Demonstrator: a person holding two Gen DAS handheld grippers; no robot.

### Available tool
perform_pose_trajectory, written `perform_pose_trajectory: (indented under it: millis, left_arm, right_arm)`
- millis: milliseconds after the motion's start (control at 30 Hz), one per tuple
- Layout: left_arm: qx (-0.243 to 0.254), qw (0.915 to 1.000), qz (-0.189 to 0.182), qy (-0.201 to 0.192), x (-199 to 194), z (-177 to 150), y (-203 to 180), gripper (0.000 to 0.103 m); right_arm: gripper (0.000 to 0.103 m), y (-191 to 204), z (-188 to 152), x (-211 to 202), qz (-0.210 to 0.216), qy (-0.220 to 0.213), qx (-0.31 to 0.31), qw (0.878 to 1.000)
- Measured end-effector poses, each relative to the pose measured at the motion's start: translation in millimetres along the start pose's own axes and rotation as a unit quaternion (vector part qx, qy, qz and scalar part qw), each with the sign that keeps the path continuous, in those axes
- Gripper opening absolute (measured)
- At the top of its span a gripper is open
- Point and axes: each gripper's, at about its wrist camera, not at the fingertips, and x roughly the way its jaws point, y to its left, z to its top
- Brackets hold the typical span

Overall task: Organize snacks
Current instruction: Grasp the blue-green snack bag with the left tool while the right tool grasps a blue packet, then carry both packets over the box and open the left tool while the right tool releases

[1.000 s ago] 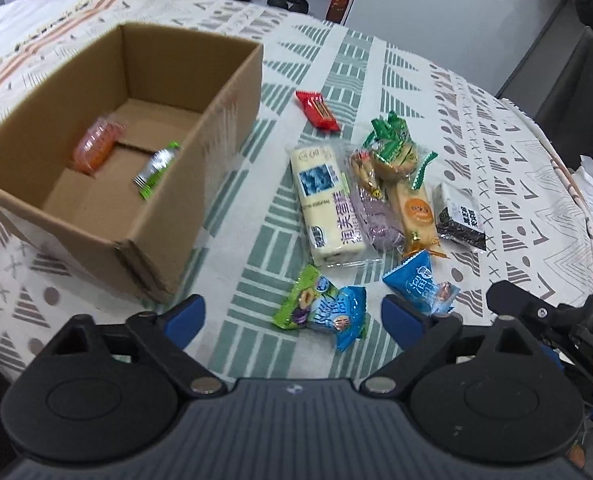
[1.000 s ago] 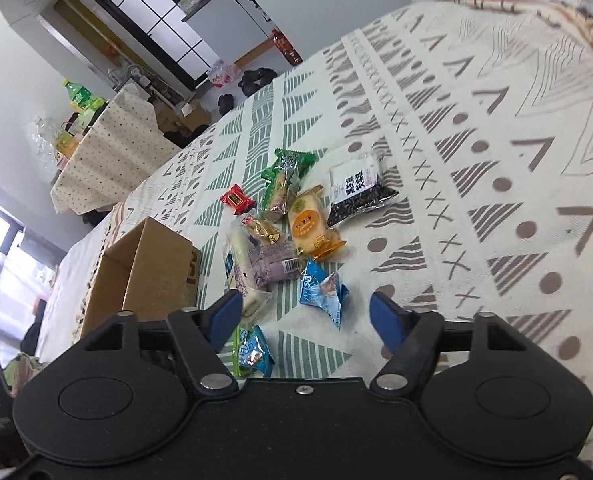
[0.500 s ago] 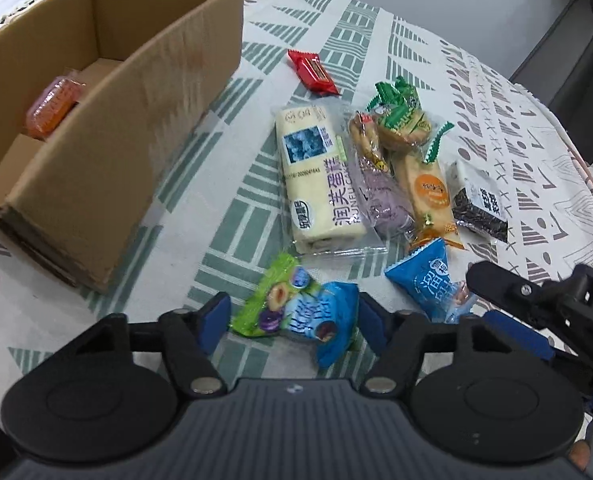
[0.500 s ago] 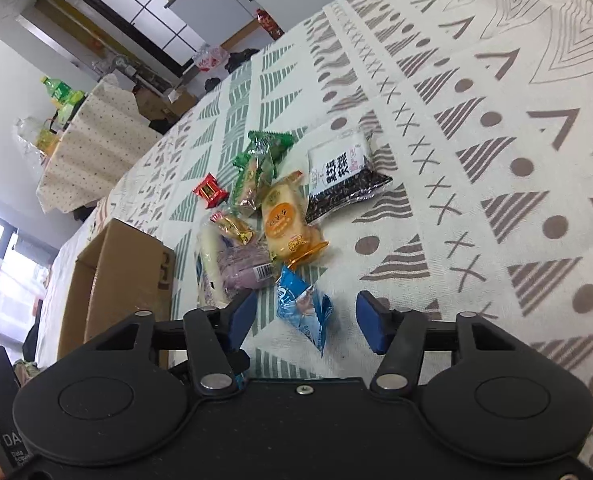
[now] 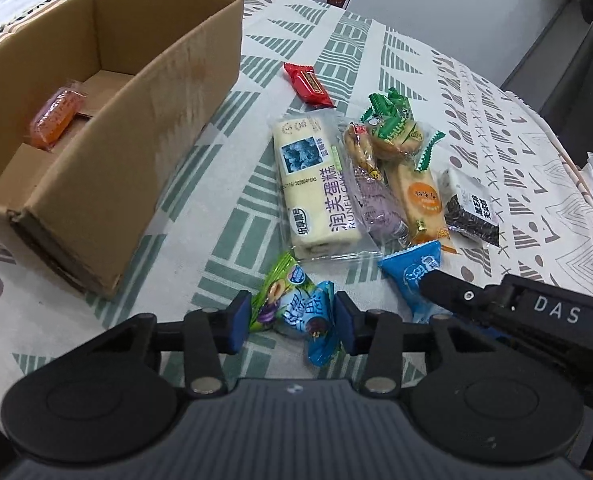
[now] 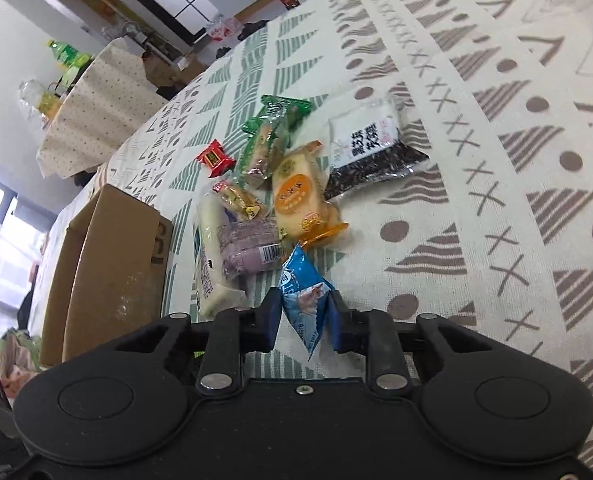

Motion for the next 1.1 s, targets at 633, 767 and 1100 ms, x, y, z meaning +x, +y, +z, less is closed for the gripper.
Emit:
perform_pose_trajectory:
  millis: [633,767,1100]
  left_arm:
    - [0.003,0.9967,0.002,-0.081,-75,11,13,0.041]
    - [-0.004,0.9954,-0.002,-0.096,-92,13,22,0.041]
    - [-0.006,0.9917,-0.004,-0.129,-128,20,42,0.041]
  right_arm:
    - [0.020,33,-5,-45,0.032,-0.071,-0.041,0.996]
    - [0.020,48,-7,-54,0.033,-0.085,-0.061,0.994]
    - [0.020,88,-13,-69,0.061,-0.126,-0.099,0.985]
